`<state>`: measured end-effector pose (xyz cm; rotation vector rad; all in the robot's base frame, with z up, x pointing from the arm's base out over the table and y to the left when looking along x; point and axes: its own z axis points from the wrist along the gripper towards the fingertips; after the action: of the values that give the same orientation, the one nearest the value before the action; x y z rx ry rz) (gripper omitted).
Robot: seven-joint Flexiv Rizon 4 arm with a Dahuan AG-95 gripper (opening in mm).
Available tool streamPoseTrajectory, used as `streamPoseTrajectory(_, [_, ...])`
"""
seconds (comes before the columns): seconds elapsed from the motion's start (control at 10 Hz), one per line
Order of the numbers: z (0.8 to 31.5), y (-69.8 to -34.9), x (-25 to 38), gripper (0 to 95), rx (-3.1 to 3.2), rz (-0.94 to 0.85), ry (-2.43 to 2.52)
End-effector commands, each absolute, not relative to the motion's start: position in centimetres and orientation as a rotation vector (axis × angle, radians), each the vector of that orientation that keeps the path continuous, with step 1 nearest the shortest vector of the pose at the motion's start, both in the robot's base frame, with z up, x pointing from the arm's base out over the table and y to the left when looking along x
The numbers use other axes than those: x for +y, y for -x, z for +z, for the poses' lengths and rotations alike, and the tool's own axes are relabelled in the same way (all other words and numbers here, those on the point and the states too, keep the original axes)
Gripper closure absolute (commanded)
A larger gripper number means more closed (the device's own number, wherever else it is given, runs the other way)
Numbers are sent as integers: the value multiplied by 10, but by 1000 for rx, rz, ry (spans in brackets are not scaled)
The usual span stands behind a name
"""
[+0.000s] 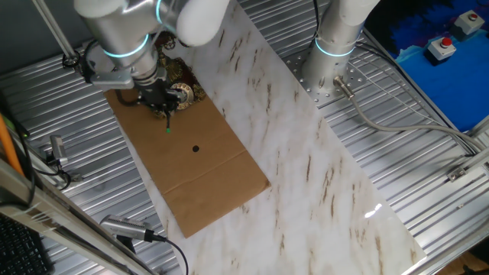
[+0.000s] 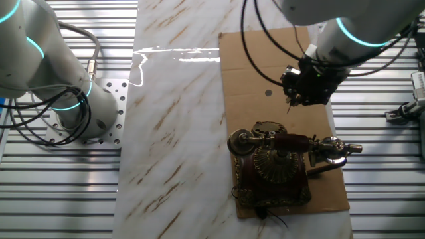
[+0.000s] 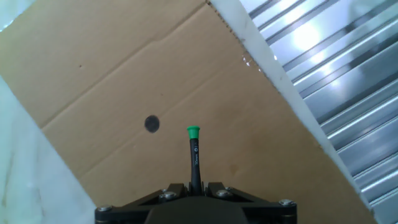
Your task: Dial a number on an old rotary phone
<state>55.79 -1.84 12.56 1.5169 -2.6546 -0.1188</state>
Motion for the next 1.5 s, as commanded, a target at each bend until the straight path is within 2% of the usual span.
streamPoseTrajectory(0.1, [125,-561,-18,950,-2671,-94,-1435])
streamPoseTrajectory(0.4, [125,-561,-18,950,-2680,-44,-1404])
streamPoseTrajectory(0.7, [125,-561,-18,950,-2608,114,-1368])
streamPoseTrajectory(1.2, [125,-561,-18,950,-2534,211,-1383])
streamPoseTrajectory(1.5, [101,-567,-11,950,-2538,256,-1348])
